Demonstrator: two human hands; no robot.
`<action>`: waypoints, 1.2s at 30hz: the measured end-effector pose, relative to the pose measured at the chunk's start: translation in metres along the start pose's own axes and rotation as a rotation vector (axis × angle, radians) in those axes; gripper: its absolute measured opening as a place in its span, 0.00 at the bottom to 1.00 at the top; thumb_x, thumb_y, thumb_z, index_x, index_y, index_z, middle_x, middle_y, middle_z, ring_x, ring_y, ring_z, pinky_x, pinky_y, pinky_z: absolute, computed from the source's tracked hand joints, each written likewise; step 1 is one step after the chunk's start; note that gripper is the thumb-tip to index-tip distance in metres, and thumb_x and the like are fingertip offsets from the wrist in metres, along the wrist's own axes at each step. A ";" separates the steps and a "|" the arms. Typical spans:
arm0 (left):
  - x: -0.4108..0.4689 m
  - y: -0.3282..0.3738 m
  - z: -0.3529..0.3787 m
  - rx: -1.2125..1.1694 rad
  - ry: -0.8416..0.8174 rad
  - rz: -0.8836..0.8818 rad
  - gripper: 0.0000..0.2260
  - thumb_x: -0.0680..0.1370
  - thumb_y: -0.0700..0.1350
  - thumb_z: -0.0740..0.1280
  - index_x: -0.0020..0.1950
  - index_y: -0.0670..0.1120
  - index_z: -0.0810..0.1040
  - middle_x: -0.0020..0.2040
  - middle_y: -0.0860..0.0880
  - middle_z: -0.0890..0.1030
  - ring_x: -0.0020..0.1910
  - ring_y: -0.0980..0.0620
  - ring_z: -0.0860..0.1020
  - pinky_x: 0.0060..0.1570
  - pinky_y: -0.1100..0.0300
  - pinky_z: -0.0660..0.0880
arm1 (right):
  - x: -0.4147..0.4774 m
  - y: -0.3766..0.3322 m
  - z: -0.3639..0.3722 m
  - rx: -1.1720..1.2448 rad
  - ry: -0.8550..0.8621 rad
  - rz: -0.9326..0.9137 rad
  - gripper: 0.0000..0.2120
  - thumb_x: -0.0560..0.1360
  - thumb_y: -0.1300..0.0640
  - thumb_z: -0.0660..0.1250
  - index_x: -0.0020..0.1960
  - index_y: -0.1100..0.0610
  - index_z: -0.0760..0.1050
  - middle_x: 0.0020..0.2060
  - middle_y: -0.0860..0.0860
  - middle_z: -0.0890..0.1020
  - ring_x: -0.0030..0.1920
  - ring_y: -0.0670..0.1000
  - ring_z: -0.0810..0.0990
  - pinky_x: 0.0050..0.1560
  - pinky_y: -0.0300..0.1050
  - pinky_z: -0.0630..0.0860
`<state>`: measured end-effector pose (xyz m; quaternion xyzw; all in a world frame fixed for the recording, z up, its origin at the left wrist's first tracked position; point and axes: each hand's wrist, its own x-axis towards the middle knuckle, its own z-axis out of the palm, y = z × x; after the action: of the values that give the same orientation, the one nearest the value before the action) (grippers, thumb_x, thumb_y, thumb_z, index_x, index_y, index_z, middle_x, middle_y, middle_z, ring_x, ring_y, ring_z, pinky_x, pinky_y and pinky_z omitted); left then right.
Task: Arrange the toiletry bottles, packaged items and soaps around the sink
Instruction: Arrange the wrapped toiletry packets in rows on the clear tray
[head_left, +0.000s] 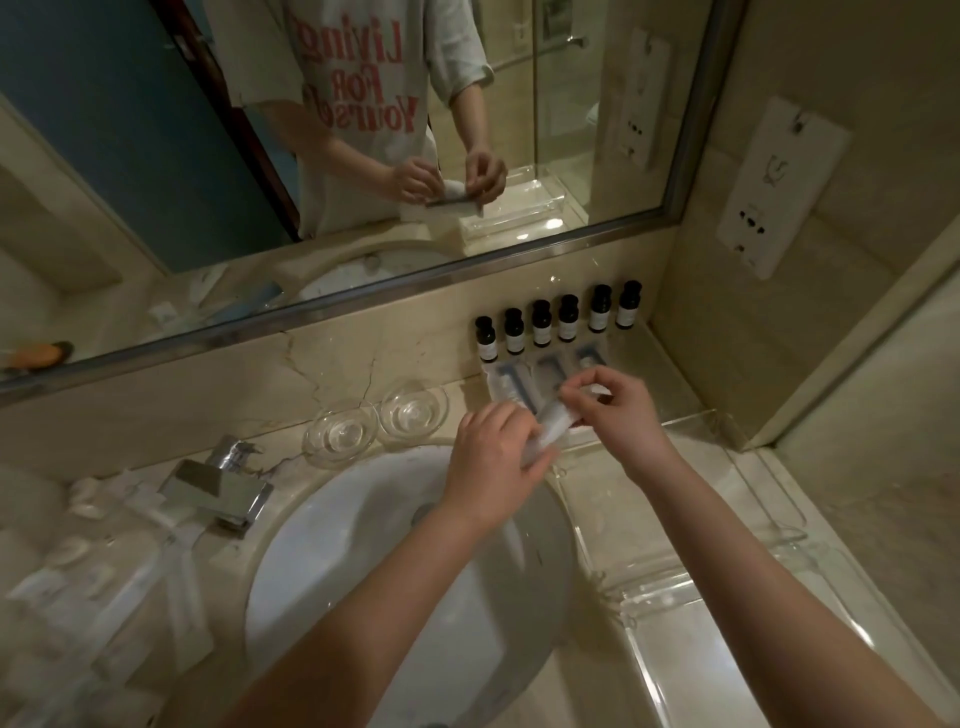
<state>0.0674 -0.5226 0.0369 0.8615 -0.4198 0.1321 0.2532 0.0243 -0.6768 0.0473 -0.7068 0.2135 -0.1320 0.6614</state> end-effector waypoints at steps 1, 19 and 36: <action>0.001 0.000 -0.003 -0.118 -0.059 -0.050 0.15 0.72 0.56 0.64 0.46 0.44 0.76 0.44 0.48 0.77 0.44 0.51 0.75 0.44 0.60 0.70 | 0.001 0.000 -0.005 0.008 -0.008 -0.021 0.08 0.73 0.66 0.68 0.38 0.54 0.77 0.40 0.53 0.80 0.41 0.53 0.79 0.43 0.42 0.79; 0.023 0.029 0.035 -0.923 -0.458 -0.818 0.08 0.74 0.36 0.69 0.52 0.37 0.79 0.39 0.48 0.79 0.39 0.50 0.78 0.41 0.60 0.75 | -0.008 0.035 -0.039 0.261 0.042 0.181 0.05 0.75 0.59 0.66 0.50 0.56 0.77 0.43 0.52 0.80 0.46 0.55 0.78 0.47 0.48 0.75; 0.059 -0.041 0.067 -0.039 -0.479 -0.478 0.26 0.78 0.49 0.62 0.74 0.46 0.60 0.77 0.45 0.54 0.77 0.46 0.53 0.73 0.51 0.55 | 0.117 0.048 -0.087 -0.556 0.196 0.293 0.16 0.80 0.51 0.58 0.62 0.58 0.72 0.51 0.57 0.79 0.54 0.60 0.77 0.46 0.44 0.66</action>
<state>0.1363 -0.5764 -0.0062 0.9372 -0.2557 -0.1450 0.1876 0.0797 -0.8109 -0.0041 -0.8058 0.4036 -0.0396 0.4316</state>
